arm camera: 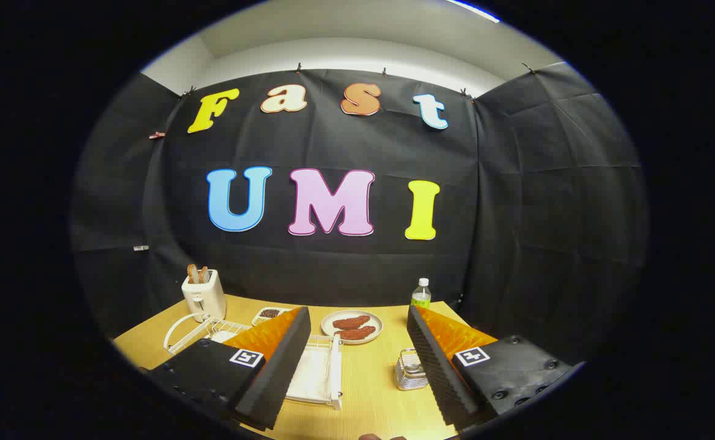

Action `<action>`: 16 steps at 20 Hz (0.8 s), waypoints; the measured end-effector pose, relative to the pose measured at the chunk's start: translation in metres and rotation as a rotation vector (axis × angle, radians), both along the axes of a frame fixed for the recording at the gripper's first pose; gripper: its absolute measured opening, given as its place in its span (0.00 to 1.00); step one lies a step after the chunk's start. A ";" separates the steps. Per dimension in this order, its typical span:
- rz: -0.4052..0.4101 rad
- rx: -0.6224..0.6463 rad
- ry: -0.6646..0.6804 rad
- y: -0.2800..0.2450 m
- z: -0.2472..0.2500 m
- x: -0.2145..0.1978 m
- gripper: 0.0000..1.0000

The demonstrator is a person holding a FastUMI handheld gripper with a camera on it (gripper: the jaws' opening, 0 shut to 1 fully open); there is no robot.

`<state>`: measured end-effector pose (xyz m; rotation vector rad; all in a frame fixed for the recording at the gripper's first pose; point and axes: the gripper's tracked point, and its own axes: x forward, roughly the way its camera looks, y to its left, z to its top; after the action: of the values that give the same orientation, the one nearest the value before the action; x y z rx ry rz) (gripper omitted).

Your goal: Take the plate from the dish rack, then take the spoon from the basket and place it into the plate.

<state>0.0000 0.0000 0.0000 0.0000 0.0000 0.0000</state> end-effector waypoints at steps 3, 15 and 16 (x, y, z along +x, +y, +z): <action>0.016 -0.003 -0.006 0.008 0.002 -0.003 0.97; 0.003 0.038 -0.022 0.010 0.010 0.008 0.97; 0.007 0.035 -0.017 0.011 0.008 0.009 0.97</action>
<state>0.0094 0.0108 0.0078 0.0346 -0.0175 0.0068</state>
